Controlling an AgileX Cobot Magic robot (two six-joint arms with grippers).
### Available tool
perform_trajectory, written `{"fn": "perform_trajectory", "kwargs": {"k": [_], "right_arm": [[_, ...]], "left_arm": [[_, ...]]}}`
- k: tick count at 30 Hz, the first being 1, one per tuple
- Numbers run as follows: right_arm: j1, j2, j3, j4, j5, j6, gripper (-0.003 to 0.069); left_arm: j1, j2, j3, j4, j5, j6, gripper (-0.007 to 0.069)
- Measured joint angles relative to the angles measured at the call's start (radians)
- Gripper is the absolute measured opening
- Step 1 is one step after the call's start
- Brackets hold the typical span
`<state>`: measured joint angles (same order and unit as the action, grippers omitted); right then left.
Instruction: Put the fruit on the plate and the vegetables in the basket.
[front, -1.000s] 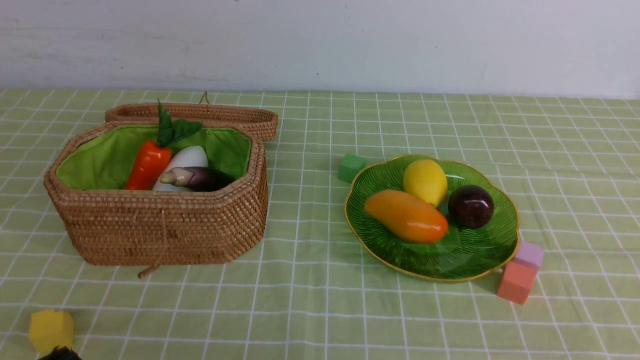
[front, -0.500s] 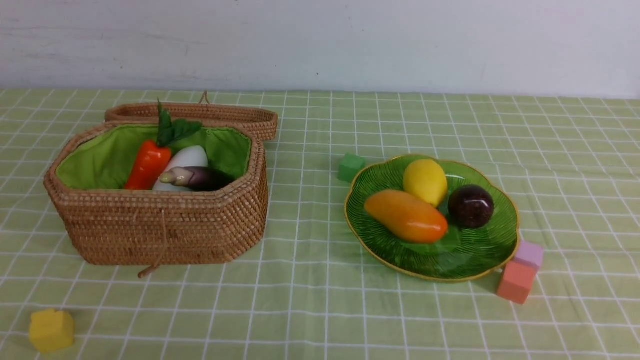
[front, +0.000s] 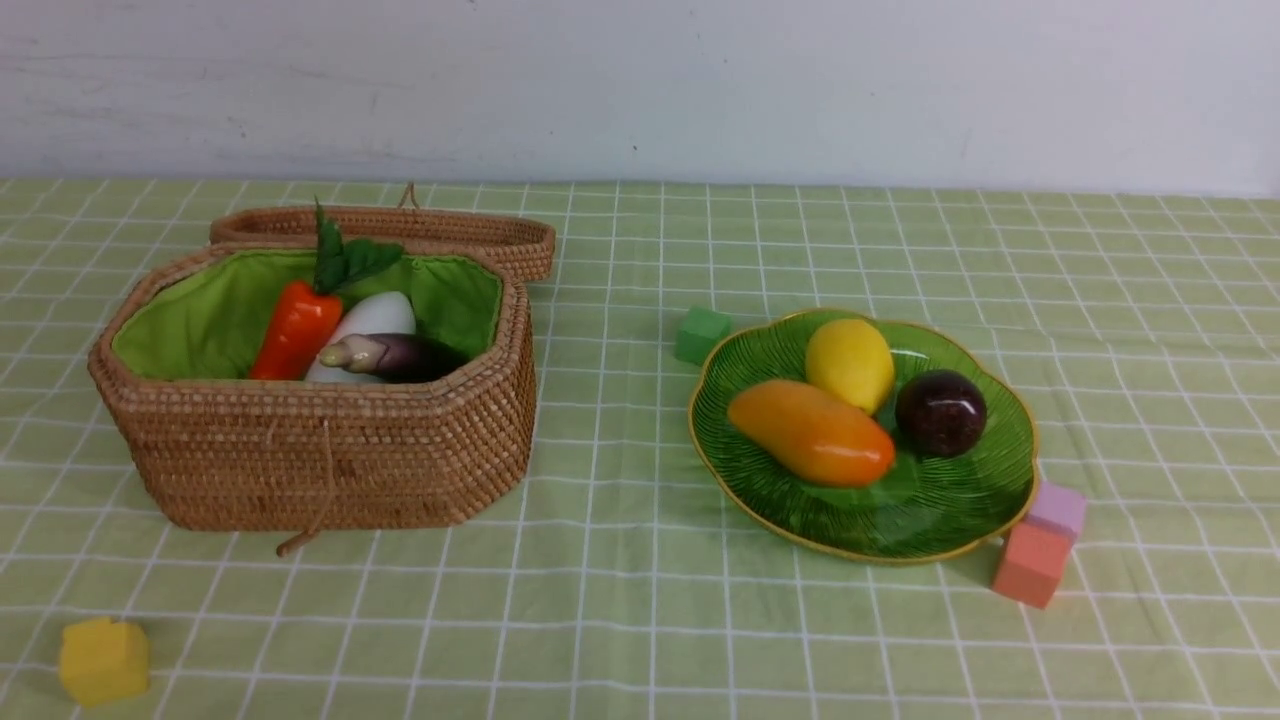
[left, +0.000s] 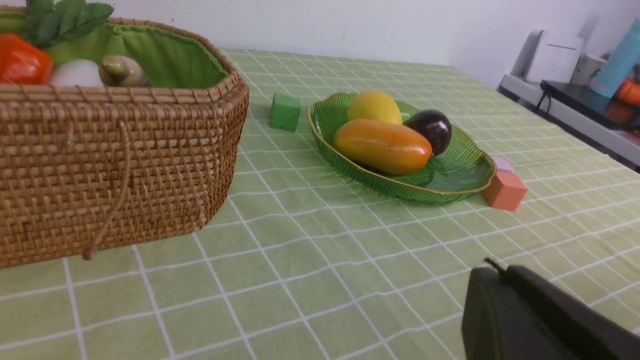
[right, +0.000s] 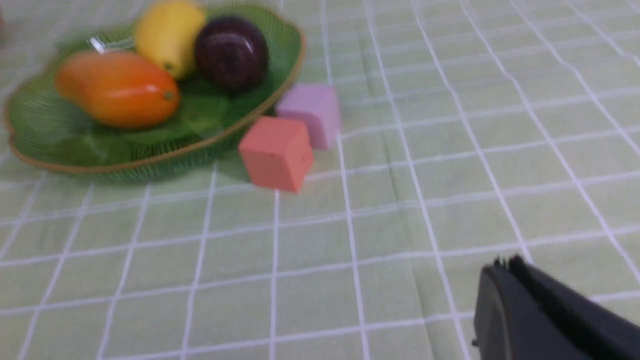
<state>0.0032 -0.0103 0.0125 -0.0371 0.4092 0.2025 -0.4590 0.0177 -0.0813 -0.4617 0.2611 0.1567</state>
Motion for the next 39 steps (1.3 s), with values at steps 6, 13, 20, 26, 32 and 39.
{"fn": "perform_trajectory", "kwargs": {"k": [6,13,20,26,32,39], "right_arm": [[0.0,-0.001,0.001,0.001,-0.004,0.007,-0.002],[0.0,-0.001,0.002,0.001,-0.004,0.007,-0.0018],[0.0,-0.001,0.002,0.001,-0.005,0.007,-0.0015],[0.0,-0.001,0.002,0.001,-0.005,0.007,-0.0015],[0.0,-0.001,0.002,0.001,-0.008,0.007,-0.0015],[0.0,-0.001,0.002,0.001,-0.009,0.007,-0.0013]], "left_arm": [[-0.003,0.003,0.0,0.0,0.0,0.0,-0.0013],[-0.003,0.005,0.0,0.0,0.0,0.0,-0.0009],[-0.003,0.005,0.0,0.0,0.0,0.0,-0.0005],[-0.004,0.005,0.0,0.0,0.0,0.0,-0.0002],[-0.003,0.005,0.007,0.012,-0.036,0.0,-0.0002],[0.205,-0.019,0.063,0.105,-0.194,-0.147,-0.0013]]}}
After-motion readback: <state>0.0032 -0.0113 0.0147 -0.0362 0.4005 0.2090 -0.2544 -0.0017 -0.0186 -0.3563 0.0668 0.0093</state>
